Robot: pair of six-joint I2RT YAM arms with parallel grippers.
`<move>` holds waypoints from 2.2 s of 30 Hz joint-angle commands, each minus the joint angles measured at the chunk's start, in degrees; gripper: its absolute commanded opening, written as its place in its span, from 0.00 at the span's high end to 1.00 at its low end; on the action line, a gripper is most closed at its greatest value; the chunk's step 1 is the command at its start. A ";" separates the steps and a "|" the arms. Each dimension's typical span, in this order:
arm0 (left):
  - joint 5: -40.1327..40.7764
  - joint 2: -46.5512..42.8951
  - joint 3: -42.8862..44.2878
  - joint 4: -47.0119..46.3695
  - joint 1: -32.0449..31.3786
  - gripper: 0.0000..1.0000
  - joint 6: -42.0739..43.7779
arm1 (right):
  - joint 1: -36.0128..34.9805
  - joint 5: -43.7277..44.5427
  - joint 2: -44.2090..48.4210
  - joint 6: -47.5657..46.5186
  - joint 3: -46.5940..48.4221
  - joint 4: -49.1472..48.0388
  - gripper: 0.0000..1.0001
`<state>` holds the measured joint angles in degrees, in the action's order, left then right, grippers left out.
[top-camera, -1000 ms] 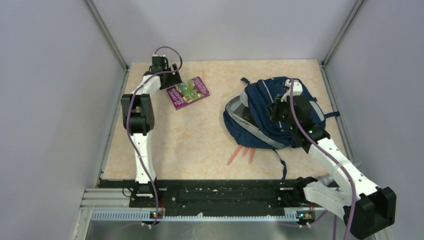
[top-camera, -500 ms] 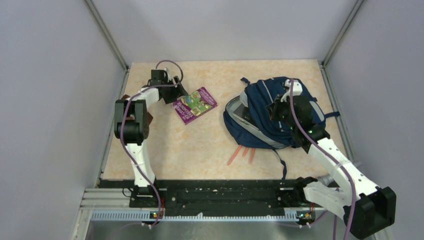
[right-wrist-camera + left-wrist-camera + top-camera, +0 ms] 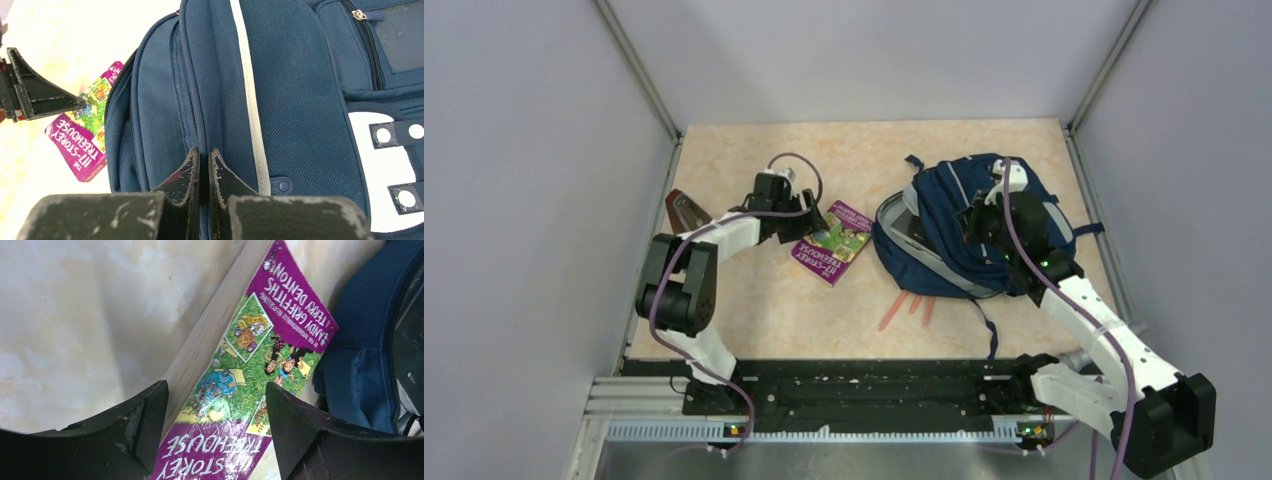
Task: Pack the student bag
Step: Move the book to the center of the board, then pick up the book from the center of the board.
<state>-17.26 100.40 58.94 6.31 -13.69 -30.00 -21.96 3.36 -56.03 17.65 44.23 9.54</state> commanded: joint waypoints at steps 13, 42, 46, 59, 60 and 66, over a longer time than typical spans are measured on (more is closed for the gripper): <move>6.65 -8.38 -2.87 -3.23 -0.80 0.24 1.25 | -0.15 -1.67 2.77 1.29 0.86 -4.08 1.00; -4.76 -14.16 -11.30 -13.24 -1.34 0.25 -5.68 | -0.10 -1.83 2.45 1.52 1.06 -4.32 1.00; -6.93 -13.19 -11.98 -13.98 -1.40 0.25 -6.39 | -0.17 -1.94 2.32 1.57 1.04 -4.49 1.00; -11.00 -10.04 -16.20 -22.41 -1.35 0.33 -11.12 | -0.13 -1.59 2.29 1.57 0.95 -4.33 1.00; -10.96 -9.78 -16.21 -22.46 -1.35 0.37 -11.21 | -0.12 -1.60 2.32 1.56 0.95 -4.34 1.00; -13.13 -8.29 -17.78 -27.30 -1.42 0.51 -13.91 | -0.10 -1.60 2.24 1.56 0.94 -4.34 1.00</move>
<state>-26.39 90.89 42.35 -13.23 -14.66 -41.15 -21.96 3.22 -55.88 17.89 44.23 9.85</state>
